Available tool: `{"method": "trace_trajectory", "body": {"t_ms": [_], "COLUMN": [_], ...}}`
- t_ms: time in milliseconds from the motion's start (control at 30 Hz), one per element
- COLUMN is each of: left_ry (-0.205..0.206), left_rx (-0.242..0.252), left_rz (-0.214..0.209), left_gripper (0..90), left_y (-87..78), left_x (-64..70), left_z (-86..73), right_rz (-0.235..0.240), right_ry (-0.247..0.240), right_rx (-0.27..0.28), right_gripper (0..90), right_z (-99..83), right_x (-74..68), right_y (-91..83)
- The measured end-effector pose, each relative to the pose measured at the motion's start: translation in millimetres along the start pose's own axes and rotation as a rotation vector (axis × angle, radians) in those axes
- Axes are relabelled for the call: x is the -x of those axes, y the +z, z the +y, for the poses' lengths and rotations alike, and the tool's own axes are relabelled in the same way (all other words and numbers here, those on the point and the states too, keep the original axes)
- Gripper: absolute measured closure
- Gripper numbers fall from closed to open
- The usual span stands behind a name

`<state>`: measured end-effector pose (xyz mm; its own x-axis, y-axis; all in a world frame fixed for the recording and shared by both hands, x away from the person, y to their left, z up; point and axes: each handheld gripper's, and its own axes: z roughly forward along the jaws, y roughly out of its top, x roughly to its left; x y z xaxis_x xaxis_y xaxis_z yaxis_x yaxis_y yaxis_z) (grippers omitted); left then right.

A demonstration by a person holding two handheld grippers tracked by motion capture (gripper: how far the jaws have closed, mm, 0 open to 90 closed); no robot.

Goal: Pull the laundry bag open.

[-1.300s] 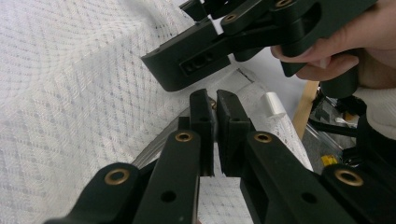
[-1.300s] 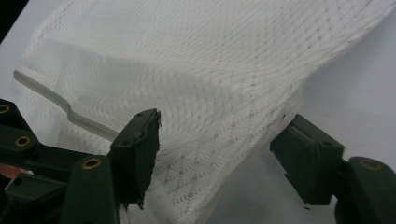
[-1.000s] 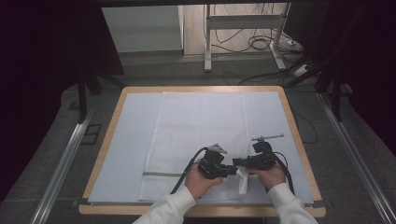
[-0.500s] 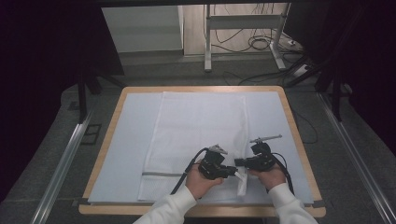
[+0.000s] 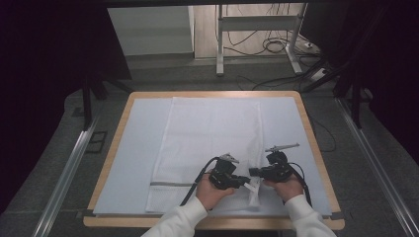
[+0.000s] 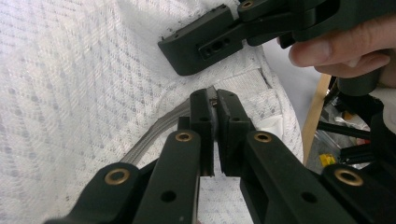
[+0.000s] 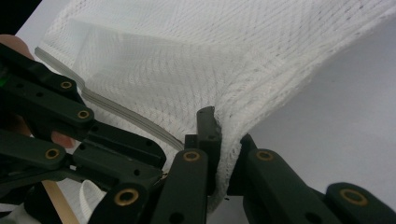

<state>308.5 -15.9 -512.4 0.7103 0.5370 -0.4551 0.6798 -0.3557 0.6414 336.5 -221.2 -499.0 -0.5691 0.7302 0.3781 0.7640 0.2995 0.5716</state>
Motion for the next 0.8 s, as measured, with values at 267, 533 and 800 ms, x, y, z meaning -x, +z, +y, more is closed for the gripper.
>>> {"method": "trace_trajectory", "body": {"t_ms": [267, 533, 800], "left_ry": [-0.008, -0.015, -0.047], "left_rx": [-0.006, -0.002, -0.009], "left_rz": [0.002, 0.003, -0.001], "left_gripper": [86.7, 86.8, 86.8], "left_y": [1.6, 1.5, 1.3], "left_x": [-3.8, -6.4, -14.9], "left_z": [-1.7, -2.5, -6.4], "right_rz": [-0.006, -0.016, -0.019], "right_ry": [-0.004, -0.011, -0.004], "right_rx": [0.006, 0.017, 0.024], "right_gripper": [87.4, 87.6, 87.7], "right_z": [-1.4, -1.9, -2.3], "right_x": [0.3, -1.1, -0.4], "right_y": [0.1, -0.2, -1.9]}}
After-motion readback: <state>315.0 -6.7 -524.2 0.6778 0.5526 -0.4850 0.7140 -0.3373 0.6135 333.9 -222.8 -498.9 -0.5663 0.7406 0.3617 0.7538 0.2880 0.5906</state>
